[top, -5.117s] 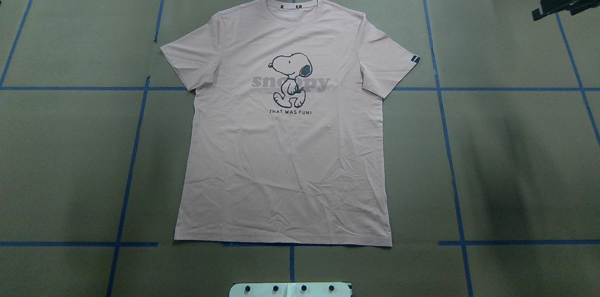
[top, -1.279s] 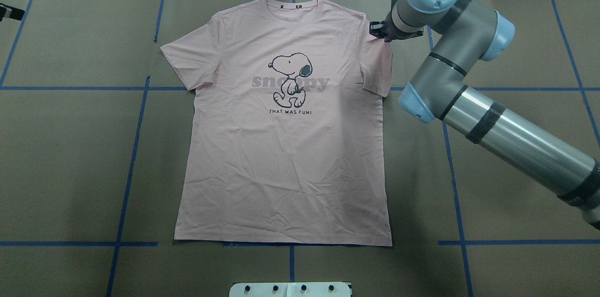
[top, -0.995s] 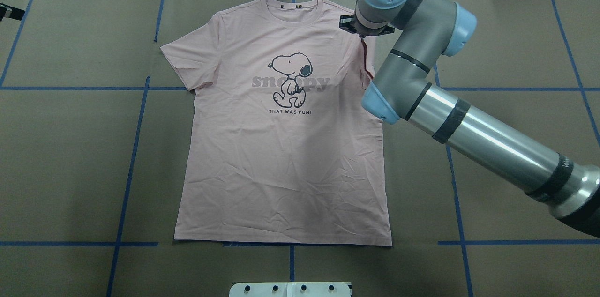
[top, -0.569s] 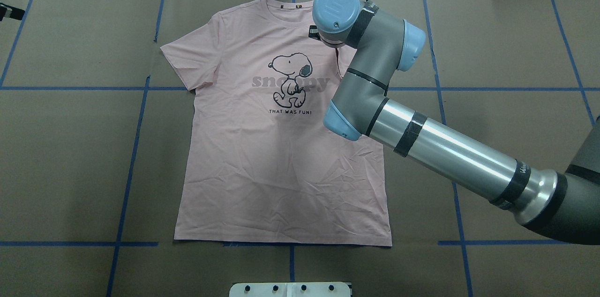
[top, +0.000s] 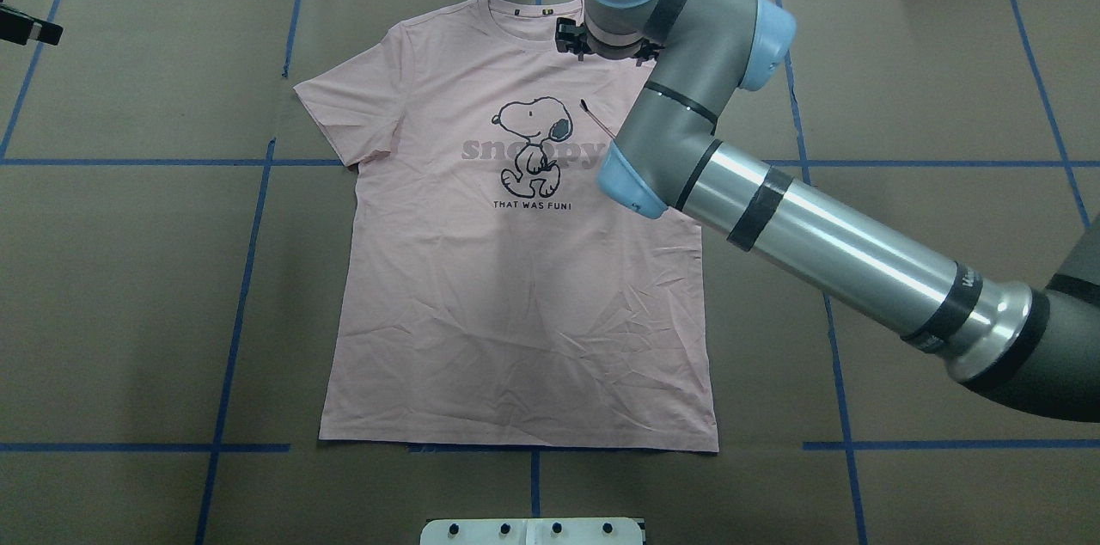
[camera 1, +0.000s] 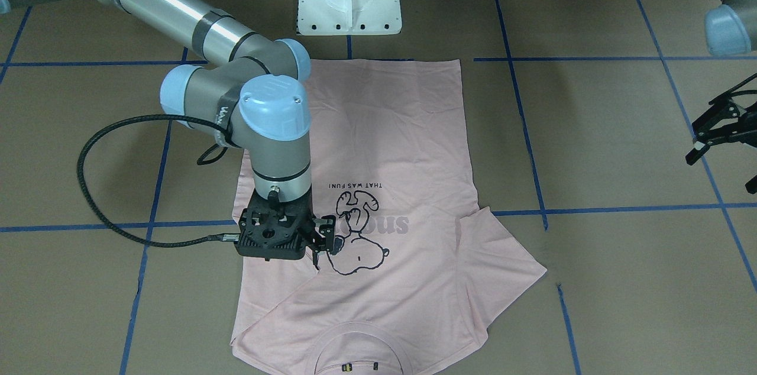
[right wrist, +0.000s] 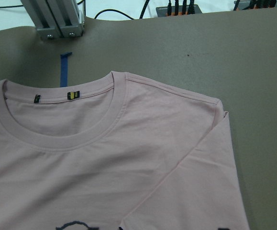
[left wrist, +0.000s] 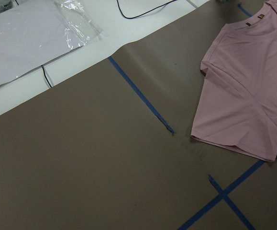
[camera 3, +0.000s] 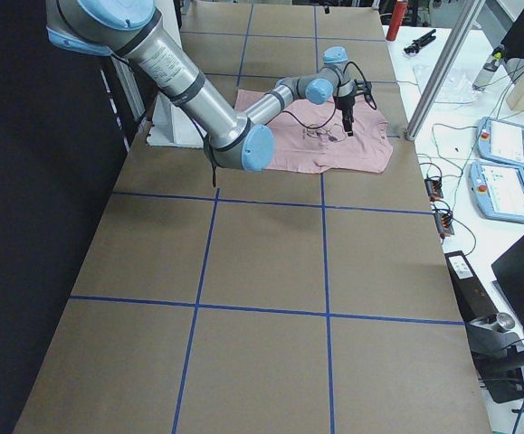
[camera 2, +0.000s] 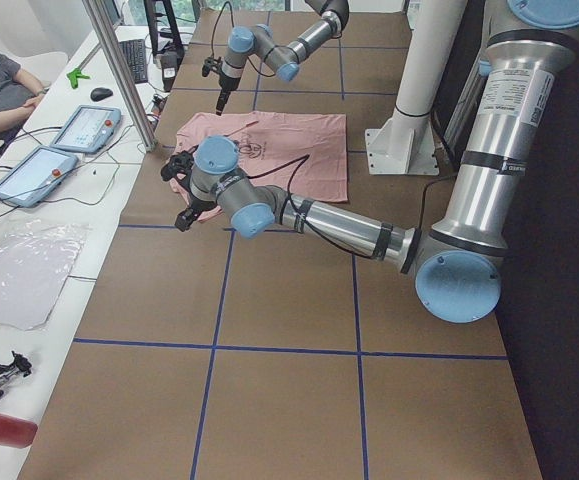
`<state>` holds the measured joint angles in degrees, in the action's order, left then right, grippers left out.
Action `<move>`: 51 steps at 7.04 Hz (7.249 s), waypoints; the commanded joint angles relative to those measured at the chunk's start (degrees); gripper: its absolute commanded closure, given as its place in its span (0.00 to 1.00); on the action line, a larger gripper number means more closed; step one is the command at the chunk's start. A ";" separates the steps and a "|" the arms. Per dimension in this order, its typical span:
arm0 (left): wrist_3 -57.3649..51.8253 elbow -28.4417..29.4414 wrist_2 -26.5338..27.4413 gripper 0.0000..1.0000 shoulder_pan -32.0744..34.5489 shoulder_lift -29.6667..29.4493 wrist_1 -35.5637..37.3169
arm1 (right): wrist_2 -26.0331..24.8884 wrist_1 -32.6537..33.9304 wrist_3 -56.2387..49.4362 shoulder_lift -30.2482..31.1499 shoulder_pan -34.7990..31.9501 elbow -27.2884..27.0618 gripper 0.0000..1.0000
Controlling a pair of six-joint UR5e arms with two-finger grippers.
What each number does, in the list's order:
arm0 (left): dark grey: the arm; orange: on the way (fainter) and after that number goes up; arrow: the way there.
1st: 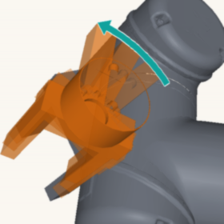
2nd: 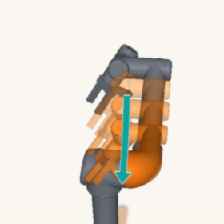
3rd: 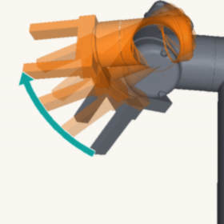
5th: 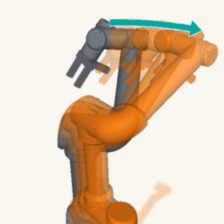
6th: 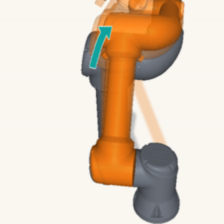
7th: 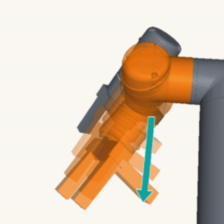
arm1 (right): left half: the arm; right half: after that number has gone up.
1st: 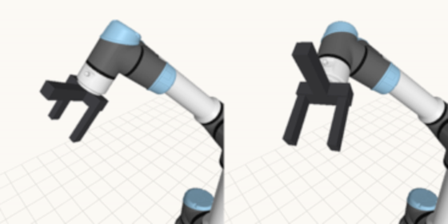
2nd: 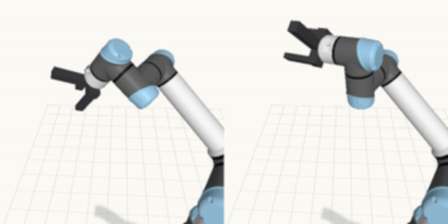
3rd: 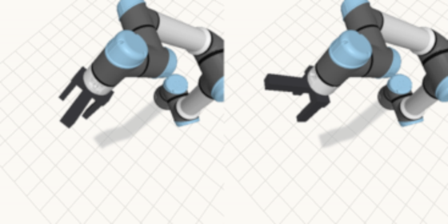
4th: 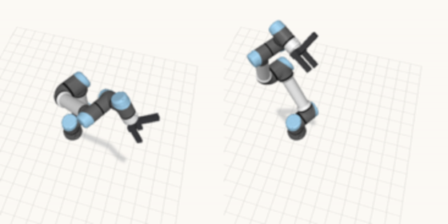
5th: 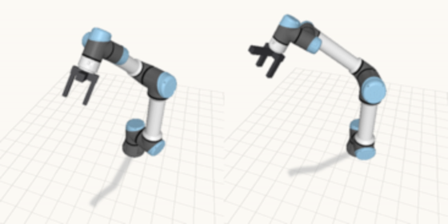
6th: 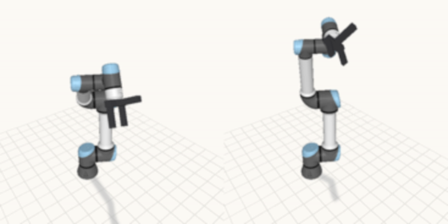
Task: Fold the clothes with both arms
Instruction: 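Fold the sleeve inward across the shirt body with the right gripper, then raise the right gripper away while the left gripper approaches the other sleeve, then fold the sleeve nearest the left gripper inward across the shirt, then move both grippers to the shirt hem nearest the robot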
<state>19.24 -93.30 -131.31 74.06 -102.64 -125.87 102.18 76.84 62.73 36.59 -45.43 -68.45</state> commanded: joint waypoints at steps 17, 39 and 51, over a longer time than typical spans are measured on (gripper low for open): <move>36.40 31.07 30.59 0.77 -25.28 -21.02 -12.47 | 22.36 -1.96 -27.40 25.99 -17.14 -20.23 0.00; 43.95 -8.49 25.93 0.00 -37.48 -16.15 14.95 | 1.39 -1.17 14.00 41.48 11.72 -49.17 0.00; 78.67 -23.42 41.75 0.41 -63.86 9.03 15.30 | -19.04 2.17 41.77 47.96 35.59 -56.09 0.18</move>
<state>97.91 -116.75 -89.59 10.94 -94.50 -110.59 83.25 78.94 104.49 84.49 -9.87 -124.54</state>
